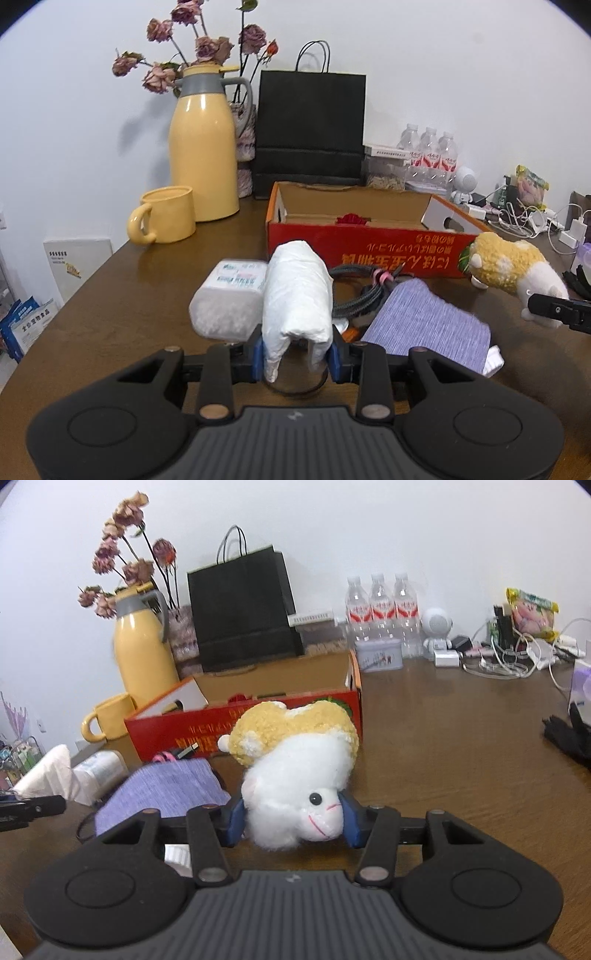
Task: Organize objects
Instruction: 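Carry the cloth and plush sheep into the box and open both tools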
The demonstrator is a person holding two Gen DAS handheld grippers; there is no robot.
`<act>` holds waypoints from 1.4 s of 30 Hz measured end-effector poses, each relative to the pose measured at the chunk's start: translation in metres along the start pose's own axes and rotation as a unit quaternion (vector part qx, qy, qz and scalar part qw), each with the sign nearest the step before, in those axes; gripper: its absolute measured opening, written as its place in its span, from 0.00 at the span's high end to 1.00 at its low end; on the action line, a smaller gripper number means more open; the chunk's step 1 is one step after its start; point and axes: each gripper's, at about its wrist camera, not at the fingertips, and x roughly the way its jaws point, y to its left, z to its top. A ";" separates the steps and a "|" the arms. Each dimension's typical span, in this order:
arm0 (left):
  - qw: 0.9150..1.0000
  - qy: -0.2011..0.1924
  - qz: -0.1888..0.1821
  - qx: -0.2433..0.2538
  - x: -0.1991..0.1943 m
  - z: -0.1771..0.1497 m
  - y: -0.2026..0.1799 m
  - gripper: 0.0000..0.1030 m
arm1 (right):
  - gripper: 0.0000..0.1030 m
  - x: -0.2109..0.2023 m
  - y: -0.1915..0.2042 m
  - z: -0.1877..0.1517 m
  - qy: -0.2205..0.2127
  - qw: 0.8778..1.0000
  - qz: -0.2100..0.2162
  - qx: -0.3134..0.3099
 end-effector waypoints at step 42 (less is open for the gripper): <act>1.000 -0.009 -0.002 -0.001 0.186 0.156 -0.048 0.70 | 0.51 0.173 -0.002 0.127 -0.004 0.999 0.007 -0.037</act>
